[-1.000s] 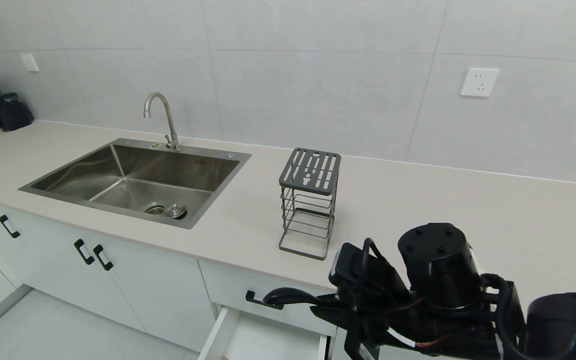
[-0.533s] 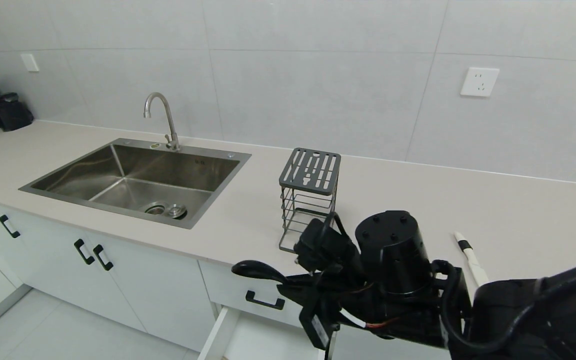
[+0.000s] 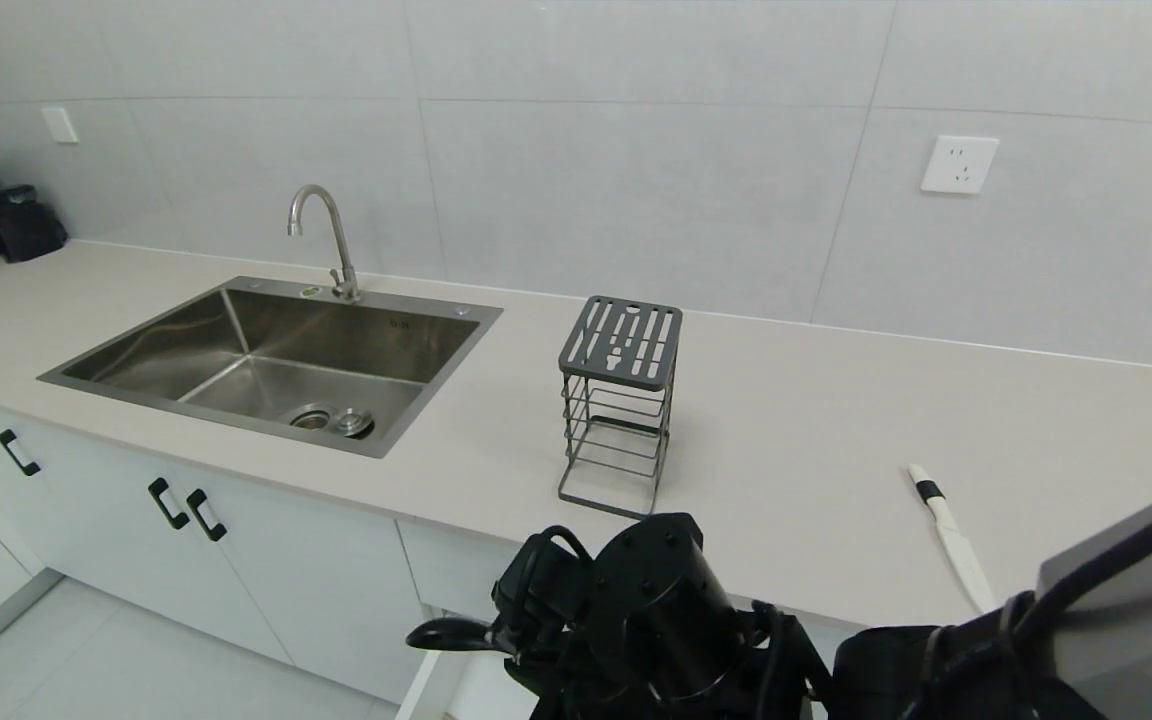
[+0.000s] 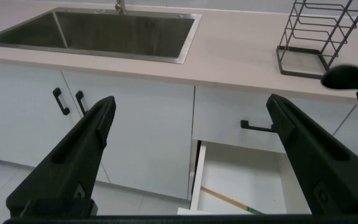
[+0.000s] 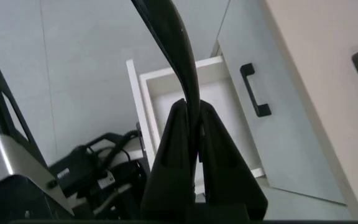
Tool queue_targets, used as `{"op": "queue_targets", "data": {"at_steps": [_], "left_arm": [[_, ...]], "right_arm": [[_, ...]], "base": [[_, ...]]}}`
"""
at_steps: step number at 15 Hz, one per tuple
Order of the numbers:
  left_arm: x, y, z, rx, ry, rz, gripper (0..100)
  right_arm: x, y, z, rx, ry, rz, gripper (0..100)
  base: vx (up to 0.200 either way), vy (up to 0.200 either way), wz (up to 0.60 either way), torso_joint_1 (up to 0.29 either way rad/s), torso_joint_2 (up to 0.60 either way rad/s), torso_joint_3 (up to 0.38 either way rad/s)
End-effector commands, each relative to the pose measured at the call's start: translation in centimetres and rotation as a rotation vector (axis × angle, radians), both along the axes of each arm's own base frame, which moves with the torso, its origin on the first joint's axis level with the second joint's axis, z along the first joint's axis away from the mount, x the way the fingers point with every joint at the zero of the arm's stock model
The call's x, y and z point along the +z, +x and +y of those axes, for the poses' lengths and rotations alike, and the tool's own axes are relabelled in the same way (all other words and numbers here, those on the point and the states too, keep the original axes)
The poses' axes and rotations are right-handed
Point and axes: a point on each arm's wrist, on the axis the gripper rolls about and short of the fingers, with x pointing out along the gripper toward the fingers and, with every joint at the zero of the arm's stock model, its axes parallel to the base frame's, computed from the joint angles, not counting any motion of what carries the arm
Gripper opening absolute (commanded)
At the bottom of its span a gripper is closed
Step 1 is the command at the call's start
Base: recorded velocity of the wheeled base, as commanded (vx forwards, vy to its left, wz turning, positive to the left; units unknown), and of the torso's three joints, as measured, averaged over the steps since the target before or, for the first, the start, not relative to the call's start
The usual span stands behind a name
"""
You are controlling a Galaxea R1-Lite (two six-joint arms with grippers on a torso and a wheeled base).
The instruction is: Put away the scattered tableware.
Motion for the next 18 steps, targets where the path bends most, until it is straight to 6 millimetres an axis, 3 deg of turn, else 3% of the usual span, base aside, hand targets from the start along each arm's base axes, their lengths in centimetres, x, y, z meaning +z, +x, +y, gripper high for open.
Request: {"op": "queue_targets", "data": {"at_steps": [1,8,11,18], "left_arm": [[0.0,0.0,0.0,0.000,0.000,0.001,100],[0.0,0.0,0.0,0.000,0.000,0.001,100],[0.0,0.0,0.0,0.000,0.000,0.001,100],[0.0,0.0,0.0,0.000,0.000,0.001,100]], "right_arm": [[-0.9,-0.1,0.3,0.017,-0.028,0.002,0],[-1.0,0.7,0.0,0.063,-0.088,-0.086,0],[-0.4,1.2,1.2,0.052,-0.052,-0.112,0],[-1.4,2.1,3.0,0.059,-0.046,-0.116,0]], "base": [[0.000,0.000,0.00,0.000,0.00,0.000],[0.000,0.000,0.00,-0.039,0.08,0.041],[0.000,0.000,0.00,-0.196,0.41,0.209],[0.000,0.000,0.00,-0.216,0.45,0.224]]}}
